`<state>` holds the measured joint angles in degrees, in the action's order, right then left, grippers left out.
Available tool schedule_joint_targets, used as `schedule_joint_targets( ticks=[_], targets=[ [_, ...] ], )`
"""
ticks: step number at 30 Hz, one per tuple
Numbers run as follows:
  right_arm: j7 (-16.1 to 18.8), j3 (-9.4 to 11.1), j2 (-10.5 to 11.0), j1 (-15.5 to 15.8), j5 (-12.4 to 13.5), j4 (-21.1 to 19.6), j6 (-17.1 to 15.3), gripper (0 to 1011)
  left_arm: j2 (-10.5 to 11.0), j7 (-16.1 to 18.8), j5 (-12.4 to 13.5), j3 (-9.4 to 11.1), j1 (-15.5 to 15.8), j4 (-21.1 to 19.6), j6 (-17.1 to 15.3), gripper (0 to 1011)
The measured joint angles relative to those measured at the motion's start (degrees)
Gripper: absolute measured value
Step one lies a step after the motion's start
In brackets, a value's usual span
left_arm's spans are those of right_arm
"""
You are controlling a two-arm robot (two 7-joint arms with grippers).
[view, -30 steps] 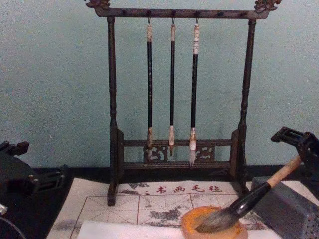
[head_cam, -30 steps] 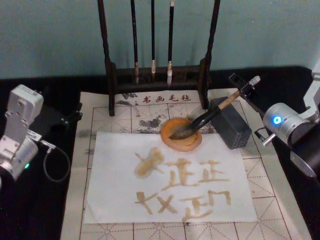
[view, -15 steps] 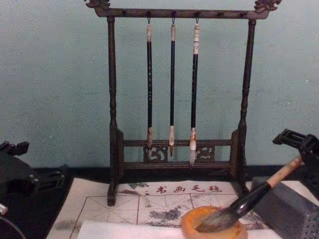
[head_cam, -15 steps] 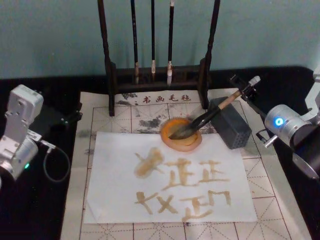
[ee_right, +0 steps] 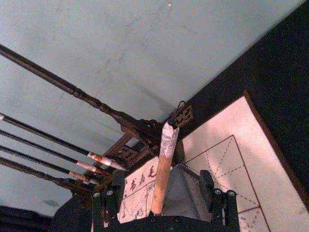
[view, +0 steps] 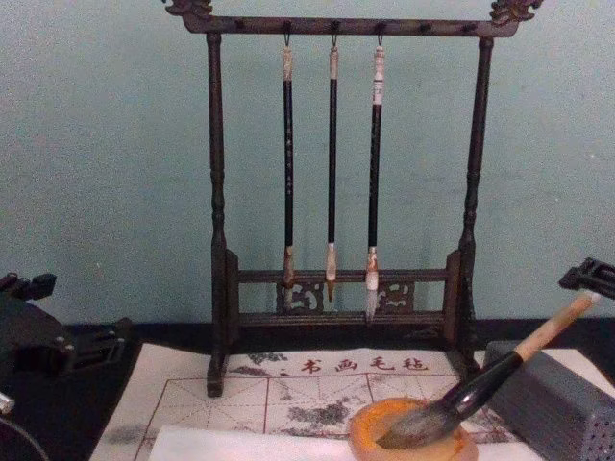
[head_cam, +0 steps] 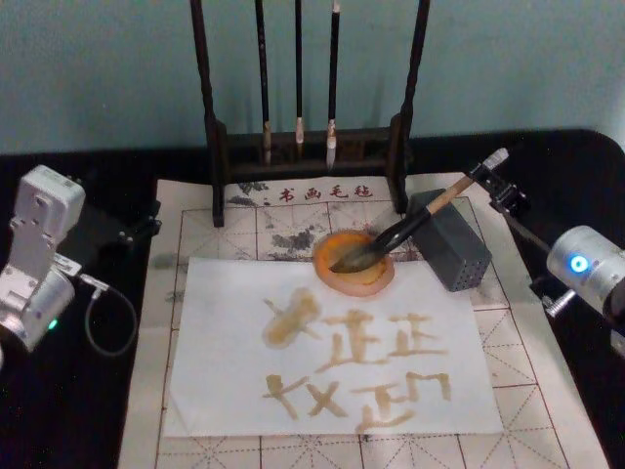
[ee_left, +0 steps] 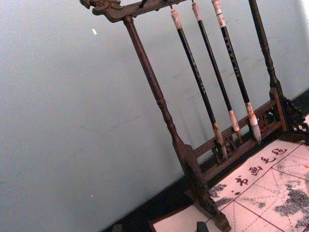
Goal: Pick up the brush from the inkstone, write on the paper, then place the brush back to its original position.
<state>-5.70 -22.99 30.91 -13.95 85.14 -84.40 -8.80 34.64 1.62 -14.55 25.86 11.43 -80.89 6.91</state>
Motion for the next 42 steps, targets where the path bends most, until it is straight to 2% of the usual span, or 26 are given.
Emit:
schedule_joint_targets(
  ticks=[2, 5, 6, 9, 12, 13, 14, 16, 17, 19, 20, 21, 22, 27, 30, 36, 39, 42],
  targets=[
    [0.5, 0.0, 1.3, 1.2, -0.3, -1.6, 1.0, 1000, 0.0, 0.0, 0.0, 0.0, 0.0, 0.0, 0.0, 1001],
    [1.7, -0.4, 3.1, 2.9, -2.6, -3.8, 2.9, 1000, 0.0, 0.0, 0.0, 0.0, 0.0, 0.0, 0.0, 1001],
    [2.3, -0.7, 4.0, 3.6, -4.4, -4.8, 3.6, 1000, 0.0, 0.0, 0.0, 0.0, 0.0, 0.0, 0.0, 1001],
    [3.0, -1.3, 5.2, 4.4, -7.5, -6.1, 4.6, 1000, 0.0, 0.0, 0.0, 0.0, 0.0, 0.0, 0.0, 1001],
    [3.7, -2.6, 7.2, 5.3, -13.5, -8.1, 6.1, 1000, 0.0, 0.0, 0.0, 0.0, 0.0, 0.0, 0.0, 1001],
    [3.7, -2.6, 7.2, 5.3, -13.5, -8.1, 6.1, 1000, 0.0, 0.0, 0.0, 0.0, 0.0, 0.0, 0.0, 1001],
    [4.2, -3.3, 8.0, 5.5, -16.4, -8.7, 6.9, 1000, 0.0, 0.0, 0.0, 0.0, 0.0, 0.0, 0.0, 1001],
    [4.8, -4.0, 8.8, 5.7, -19.2, -9.2, 7.7, 1000, 0.0, 0.0, 0.0, 0.0, 0.0, 0.0, 0.0, 1001],
    [5.5, -4.7, 9.5, 5.8, -22.2, -9.6, 8.5, 1000, 0.0, 0.0, 0.0, 0.0, 0.0, 0.0, 0.0, 1001],
    [6.1, -5.5, 10.2, 5.8, -25.0, -9.9, 9.3, 1000, 0.0, 0.0, 0.0, 0.0, 0.0, 0.0, 0.0, 1001],
    [6.7, -6.3, 11.0, 5.7, -28.1, -10.0, 10.0, 1000, 0.0, 0.0, 0.0, 0.0, 0.0, 0.0, 0.0, 1001],
    [7.0, -6.7, 11.3, 5.6, -29.2, -10.1, 10.3, 1000, 0.0, 0.0, 0.0, 0.0, 0.0, 0.0, 0.0, 1001],
    [7.4, -7.6, 12.0, 5.5, -32.3, -10.1, 10.8, 1000, 0.0, 0.0, 0.0, 0.0, 0.0, 0.0, 0.0, 1001],
    [8.4, -9.7, 13.5, 4.8, -39.3, -10.1, 11.5, 1000, 0.0, 0.0, 0.0, 0.0, 0.0, 0.0, 0.0, 1001],
    [8.6, -10.5, 13.8, 4.3, -42.4, -9.7, 11.4, 1000, 0.0, 0.0, 0.0, 0.0, 0.0, 0.0, 0.0, 1001],
    [8.4, -11.6, 13.5, 3.6, -46.7, -8.5, 10.7, 1000, 0.0, 0.0, 0.0, 0.0, 0.0, 0.0, 0.0, 1001],
    [8.2, -11.7, 13.2, 3.5, -48.1, -8.0, 10.4, 1000, 0.0, 0.0, 0.0, 0.0, 0.0, 0.0, 0.0, 1001],
    [8.1, -11.7, 13.1, 3.5, -48.3, -7.9, 10.4, 1000, 0.0, 0.0, 0.0, 0.0, 0.0, 0.0, 0.0, 1001]
  ],
)
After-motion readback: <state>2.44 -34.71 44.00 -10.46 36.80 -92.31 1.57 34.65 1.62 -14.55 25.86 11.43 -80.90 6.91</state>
